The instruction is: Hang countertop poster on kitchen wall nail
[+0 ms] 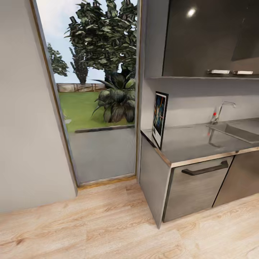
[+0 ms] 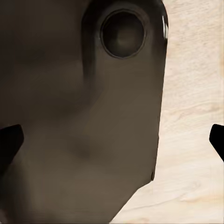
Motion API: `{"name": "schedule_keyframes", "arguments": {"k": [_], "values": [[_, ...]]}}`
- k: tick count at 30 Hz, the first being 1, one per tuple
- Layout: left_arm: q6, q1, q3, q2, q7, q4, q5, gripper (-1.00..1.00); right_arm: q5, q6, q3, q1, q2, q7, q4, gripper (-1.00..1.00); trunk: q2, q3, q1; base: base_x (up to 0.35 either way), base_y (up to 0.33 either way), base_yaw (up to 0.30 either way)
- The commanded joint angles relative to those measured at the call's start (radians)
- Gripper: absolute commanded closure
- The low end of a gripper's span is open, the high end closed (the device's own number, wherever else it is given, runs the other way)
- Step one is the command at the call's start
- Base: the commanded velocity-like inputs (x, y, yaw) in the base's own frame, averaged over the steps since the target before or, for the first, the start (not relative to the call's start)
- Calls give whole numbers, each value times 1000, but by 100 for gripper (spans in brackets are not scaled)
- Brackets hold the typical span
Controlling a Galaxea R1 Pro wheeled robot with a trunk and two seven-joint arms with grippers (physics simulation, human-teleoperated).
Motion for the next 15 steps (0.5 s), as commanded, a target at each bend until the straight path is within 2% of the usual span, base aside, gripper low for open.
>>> {"name": "schedule_keyframes", "arguments": {"k": [1, 3, 7, 15], "values": [[-1, 6, 2, -6, -1, -6, 0, -100, -1, -6, 4, -6, 6, 1, -6, -100, 0, 0, 0, 0, 0, 0], [-1, 17, 2, -17, -2, -17, 0, -100, 1, -17, 5, -17, 16, 1, -7, -100, 0, 0, 0, 0, 0, 0], [-1, 40, 2, -39, -2, -39, 0, -100, 1, -20, 5, -33, 16, 1, -7, -100, 0, 0, 0, 0, 0, 0], [-1, 62, 2, -39, -2, -47, 0, -100, 1, -20, 5, -33, 16, 1, -7, -100, 0, 0, 0, 0, 0, 0]]}}
